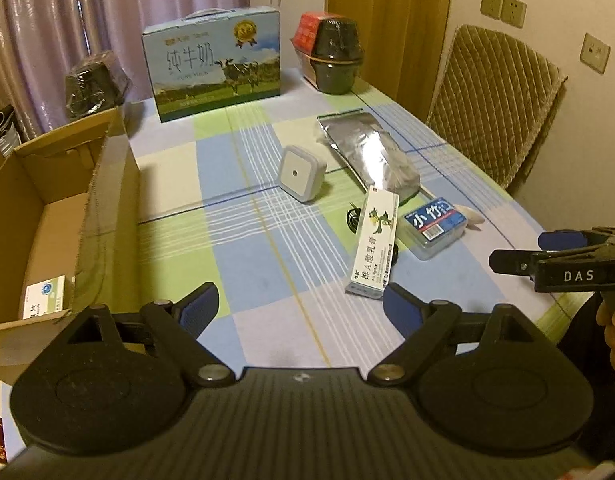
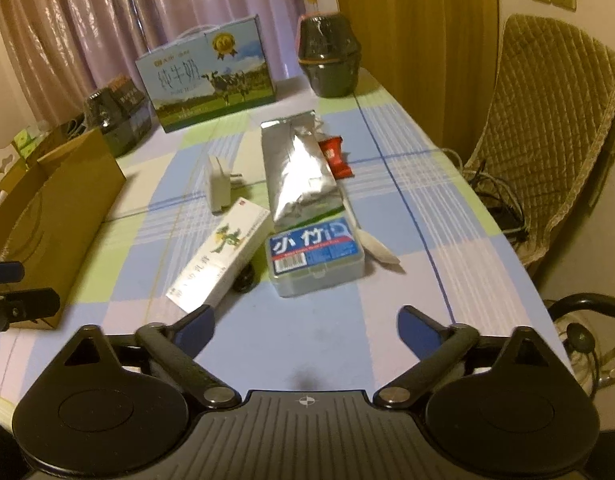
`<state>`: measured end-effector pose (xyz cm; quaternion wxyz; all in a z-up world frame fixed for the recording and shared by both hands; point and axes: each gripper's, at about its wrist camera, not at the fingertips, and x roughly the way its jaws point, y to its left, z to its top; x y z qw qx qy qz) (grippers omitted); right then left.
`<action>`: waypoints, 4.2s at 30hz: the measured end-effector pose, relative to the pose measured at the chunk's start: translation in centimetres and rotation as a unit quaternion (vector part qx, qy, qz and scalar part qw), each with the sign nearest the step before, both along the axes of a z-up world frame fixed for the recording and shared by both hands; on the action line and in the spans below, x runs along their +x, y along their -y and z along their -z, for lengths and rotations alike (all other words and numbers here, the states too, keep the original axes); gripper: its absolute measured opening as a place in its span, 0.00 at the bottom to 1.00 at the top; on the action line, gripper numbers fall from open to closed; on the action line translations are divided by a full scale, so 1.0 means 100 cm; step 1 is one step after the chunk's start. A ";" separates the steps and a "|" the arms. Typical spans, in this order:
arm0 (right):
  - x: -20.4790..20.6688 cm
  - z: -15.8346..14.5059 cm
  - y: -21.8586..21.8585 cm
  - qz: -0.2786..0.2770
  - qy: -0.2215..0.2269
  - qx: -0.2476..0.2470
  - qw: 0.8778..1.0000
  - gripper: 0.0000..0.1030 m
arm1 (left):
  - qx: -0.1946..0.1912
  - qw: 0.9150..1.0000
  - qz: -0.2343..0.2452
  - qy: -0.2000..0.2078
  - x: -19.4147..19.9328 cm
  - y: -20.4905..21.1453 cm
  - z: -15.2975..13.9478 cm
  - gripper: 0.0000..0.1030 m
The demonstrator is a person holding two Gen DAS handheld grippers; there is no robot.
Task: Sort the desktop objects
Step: 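Grasp the white vitamin A cream box with the left tool while the right tool approaches the floss case, then grasp the blue-lid floss pick case with the right tool, then carry the cream box and floss case over the cardboard box and release both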
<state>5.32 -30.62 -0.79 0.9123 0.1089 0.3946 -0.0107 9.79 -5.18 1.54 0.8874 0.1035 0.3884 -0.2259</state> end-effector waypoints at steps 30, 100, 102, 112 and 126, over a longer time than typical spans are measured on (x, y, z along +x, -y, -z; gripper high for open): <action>0.056 0.055 0.018 -0.031 -0.016 -0.050 0.998 0.98 | 0.034 0.990 0.132 -0.020 0.065 0.081 0.091 0.73; 0.040 0.074 -0.026 -0.052 -0.017 -0.073 0.996 0.88 | 0.040 0.997 0.017 -0.061 0.041 0.045 0.108 0.32; 0.041 0.076 -0.027 -0.056 -0.021 -0.073 0.996 0.81 | 0.039 0.997 0.015 -0.062 0.041 0.044 0.108 0.32; 0.033 0.056 -0.030 -0.050 0.008 -0.091 0.995 0.81 | 0.025 0.998 0.004 -0.059 0.032 0.035 0.094 0.32; 0.041 -0.021 -0.104 -0.121 0.069 -0.046 0.989 0.81 | 0.001 0.999 -0.047 0.005 0.025 -0.019 0.012 0.32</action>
